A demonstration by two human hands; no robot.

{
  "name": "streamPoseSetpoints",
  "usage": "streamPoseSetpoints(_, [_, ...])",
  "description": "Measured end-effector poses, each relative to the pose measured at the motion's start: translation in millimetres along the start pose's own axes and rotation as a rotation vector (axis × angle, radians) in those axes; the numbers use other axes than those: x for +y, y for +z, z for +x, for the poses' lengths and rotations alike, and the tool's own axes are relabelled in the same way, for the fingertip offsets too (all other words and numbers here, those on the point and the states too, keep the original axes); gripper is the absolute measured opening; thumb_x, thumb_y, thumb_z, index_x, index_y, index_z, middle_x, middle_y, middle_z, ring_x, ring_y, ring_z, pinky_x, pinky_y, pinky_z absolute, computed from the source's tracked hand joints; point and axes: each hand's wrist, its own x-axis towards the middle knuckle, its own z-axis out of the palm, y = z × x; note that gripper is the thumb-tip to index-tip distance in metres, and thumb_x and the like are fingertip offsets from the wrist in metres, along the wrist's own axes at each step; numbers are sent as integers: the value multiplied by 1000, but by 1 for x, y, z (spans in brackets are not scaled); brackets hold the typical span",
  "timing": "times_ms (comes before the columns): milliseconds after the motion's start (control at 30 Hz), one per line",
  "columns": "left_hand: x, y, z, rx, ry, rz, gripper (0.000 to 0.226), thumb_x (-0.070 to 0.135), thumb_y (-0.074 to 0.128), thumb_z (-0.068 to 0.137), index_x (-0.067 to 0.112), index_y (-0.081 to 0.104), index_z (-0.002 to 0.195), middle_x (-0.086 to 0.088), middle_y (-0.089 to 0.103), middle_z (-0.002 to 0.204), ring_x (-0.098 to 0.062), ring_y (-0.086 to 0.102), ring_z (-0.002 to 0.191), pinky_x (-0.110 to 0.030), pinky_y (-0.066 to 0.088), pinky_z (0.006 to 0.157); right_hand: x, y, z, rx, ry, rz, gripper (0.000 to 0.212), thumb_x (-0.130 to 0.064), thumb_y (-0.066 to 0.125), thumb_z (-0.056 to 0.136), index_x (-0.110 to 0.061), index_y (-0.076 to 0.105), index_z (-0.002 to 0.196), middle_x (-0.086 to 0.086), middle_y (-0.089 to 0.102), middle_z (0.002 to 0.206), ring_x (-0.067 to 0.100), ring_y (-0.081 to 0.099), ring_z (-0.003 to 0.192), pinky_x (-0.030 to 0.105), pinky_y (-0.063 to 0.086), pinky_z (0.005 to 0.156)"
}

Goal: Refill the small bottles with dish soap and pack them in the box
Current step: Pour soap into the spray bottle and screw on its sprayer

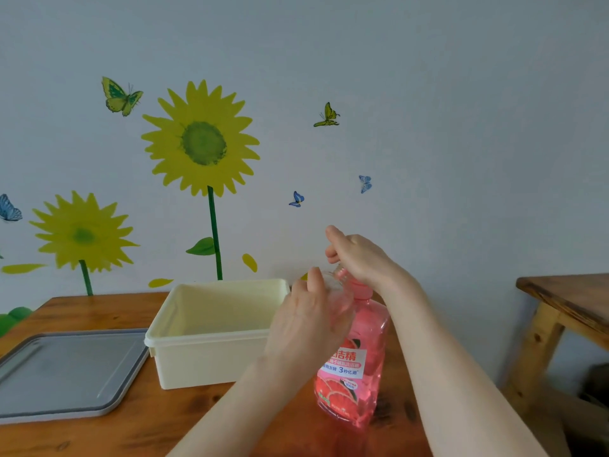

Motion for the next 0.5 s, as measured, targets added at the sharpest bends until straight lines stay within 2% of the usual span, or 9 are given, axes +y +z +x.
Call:
streamPoseSetpoints(100, [-1, -3, 0, -25, -37, 9, 51, 55, 47, 83, 15, 33, 112, -5, 50, 95, -25, 57, 84, -26, 36, 59, -4, 1, -5, 3, -10, -13, 68, -48, 20, 93, 5, 58, 113, 18, 64, 114, 28, 58, 106, 38, 41, 89])
streamPoseSetpoints(233, [1, -13, -2, -31, -54, -16, 77, 61, 49, 78, 14, 23, 133, -6, 49, 112, -26, 56, 100, -28, 40, 70, -14, -4, -8, -27, -29, -55, 65, -46, 21, 94, 4, 56, 117, 17, 62, 119, 29, 55, 110, 41, 38, 95])
streamPoseSetpoints(300, [2, -16, 1, -28, -50, -19, 84, 66, 44, 76, 16, 18, 138, -6, 46, 119, -24, 52, 106, -29, 42, 77, -20, -10, -9, -48, -58, -133, 66, -46, 17, 95, 2, 57, 116, 11, 67, 102, 24, 58, 97, 44, 24, 107])
streamPoseSetpoints(367, [2, -16, 5, -39, -56, -33, 81, 66, 40, 78, 17, 18, 138, -6, 44, 122, -24, 50, 110, -29, 41, 81, -25, -15, -12, -86, -94, -267, 70, -47, 11, 96, -1, 60, 112, 2, 65, 80, 15, 57, 79, 45, 5, 112])
streamPoseSetpoints(400, [2, -16, 6, -52, -70, -47, 77, 64, 42, 79, 17, 20, 137, -6, 44, 123, -25, 49, 112, -27, 38, 81, -26, -17, -13, -104, -116, -307, 72, -48, 9, 96, -2, 60, 114, 3, 67, 85, 15, 57, 82, 44, 1, 112])
streamPoseSetpoints(433, [3, -16, 7, -69, -92, -66, 75, 62, 45, 80, 18, 21, 136, -5, 43, 124, -24, 47, 114, -25, 35, 80, -26, -18, -13, -120, -133, -322, 73, -49, 7, 96, -2, 59, 117, 7, 68, 99, 18, 58, 94, 43, -1, 113])
streamPoseSetpoints(500, [3, -15, 10, -93, -142, -91, 77, 62, 50, 78, 19, 22, 135, -4, 43, 127, -20, 46, 114, -22, 30, 78, -25, -21, -14, -158, -144, -280, 72, -53, 6, 95, -9, 55, 125, 5, 60, 126, 20, 47, 122, 41, -1, 114])
